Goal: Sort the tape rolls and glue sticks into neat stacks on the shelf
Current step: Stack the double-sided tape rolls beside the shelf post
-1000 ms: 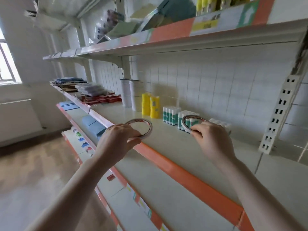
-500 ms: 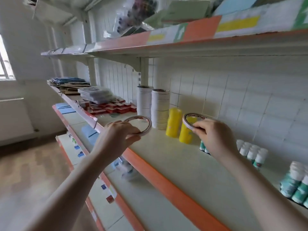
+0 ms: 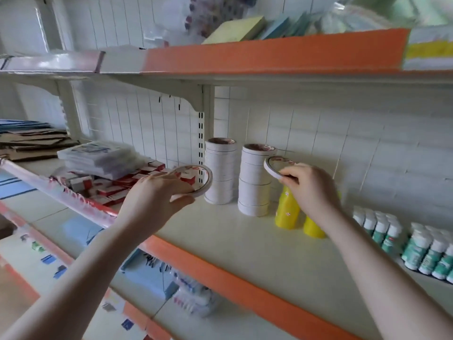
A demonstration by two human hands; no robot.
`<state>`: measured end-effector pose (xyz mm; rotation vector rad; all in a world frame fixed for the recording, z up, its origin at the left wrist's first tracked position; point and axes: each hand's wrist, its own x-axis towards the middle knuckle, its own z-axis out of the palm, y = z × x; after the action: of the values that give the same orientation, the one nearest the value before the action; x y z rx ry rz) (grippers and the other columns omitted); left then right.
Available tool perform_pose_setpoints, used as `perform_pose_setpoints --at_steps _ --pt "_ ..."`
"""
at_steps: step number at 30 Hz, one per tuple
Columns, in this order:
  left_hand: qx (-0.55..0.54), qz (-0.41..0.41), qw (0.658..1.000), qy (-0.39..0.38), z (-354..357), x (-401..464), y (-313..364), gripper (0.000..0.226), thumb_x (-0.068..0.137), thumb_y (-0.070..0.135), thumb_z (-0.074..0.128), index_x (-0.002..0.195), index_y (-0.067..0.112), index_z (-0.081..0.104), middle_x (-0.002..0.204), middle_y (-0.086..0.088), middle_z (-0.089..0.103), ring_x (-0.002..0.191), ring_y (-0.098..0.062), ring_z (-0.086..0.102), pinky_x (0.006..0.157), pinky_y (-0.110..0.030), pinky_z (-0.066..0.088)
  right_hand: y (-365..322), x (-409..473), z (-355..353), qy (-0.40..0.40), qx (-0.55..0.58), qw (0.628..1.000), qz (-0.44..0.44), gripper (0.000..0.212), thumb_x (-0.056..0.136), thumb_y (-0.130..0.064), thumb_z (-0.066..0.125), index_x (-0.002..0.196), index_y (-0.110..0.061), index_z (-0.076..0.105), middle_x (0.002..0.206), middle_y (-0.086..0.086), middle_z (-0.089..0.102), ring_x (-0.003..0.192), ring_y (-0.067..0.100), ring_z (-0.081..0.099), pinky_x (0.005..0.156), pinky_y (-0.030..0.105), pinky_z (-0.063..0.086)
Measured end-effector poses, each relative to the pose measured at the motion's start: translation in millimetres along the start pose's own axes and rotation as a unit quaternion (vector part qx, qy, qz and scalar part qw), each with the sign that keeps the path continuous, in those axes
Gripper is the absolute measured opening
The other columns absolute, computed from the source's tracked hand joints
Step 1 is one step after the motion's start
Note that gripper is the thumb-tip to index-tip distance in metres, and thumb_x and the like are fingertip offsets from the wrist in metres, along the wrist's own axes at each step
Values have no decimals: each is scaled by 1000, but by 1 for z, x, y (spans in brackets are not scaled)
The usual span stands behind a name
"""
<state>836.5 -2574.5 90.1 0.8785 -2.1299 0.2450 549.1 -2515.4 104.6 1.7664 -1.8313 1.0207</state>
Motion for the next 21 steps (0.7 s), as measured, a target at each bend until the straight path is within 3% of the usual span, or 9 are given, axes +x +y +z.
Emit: perform_pose_setpoints --at_steps 10,15,21 --pt "-48 49 998 -11 37 30 -57 15 70 28 73 84 24 75 71 5 69 66 -25 62 58 -38 53 -11 70 28 -18 -39 999 21 15 87 -17 61 96 -13 73 94 6 69 90 28 58 73 34 42" --pt "-56 59 997 -17 49 54 -78 15 69 31 66 79 25 73 70 6 67 67 -24 62 60 -42 53 -6 105 47 -48 -63 997 20 17 87 -17 58 90 -4 68 88 13 65 87 31 57 77 39 46" --pt "-58 71 996 -5 55 73 -94 15 67 30 66 79 23 74 68 8 67 64 -21 61 57 -39 53 -7 118 59 -113 -34 993 8 13 85 -17 64 94 -18 74 95 2 70 90 22 58 80 33 45"
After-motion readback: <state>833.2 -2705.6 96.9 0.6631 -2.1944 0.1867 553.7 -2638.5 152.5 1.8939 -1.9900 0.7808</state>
